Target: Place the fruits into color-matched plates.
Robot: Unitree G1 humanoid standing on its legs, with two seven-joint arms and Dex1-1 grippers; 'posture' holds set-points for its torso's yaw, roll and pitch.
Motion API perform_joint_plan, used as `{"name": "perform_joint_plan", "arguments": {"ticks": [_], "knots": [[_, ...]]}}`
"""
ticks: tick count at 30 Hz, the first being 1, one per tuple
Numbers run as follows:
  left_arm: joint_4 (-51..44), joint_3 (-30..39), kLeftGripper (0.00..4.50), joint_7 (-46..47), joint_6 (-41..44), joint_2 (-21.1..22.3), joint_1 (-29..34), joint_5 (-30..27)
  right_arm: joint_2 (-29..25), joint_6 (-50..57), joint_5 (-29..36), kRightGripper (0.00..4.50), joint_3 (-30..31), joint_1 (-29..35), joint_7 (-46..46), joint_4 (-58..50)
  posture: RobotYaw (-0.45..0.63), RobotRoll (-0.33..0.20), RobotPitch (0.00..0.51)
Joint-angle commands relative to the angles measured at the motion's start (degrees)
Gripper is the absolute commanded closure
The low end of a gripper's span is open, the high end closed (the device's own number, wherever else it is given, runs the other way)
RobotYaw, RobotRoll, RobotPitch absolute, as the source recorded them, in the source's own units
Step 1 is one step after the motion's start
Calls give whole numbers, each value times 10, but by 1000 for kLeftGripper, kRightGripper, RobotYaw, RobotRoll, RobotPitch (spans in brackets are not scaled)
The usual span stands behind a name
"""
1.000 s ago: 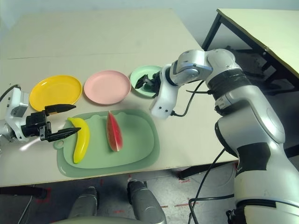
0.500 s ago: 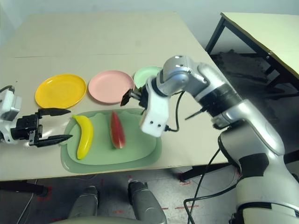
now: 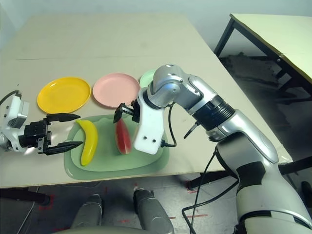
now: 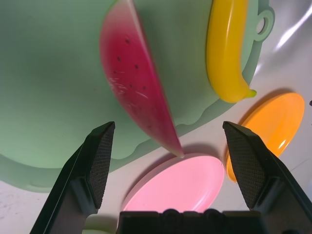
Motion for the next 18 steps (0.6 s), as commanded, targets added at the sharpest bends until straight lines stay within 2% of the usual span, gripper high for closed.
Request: {"name": "perform_joint_plan", "arguments": {"ticks": [1, 18], "knots": [[9, -2, 0, -5, -6, -2, 8, 3, 12, -14, -24, 32, 0, 4, -7, 18, -46, 0, 155], [33, -5, 0, -10, -32, -14, 12, 10, 52, -68, -136, 32, 17, 20, -59, 97, -30, 0, 161]]}}
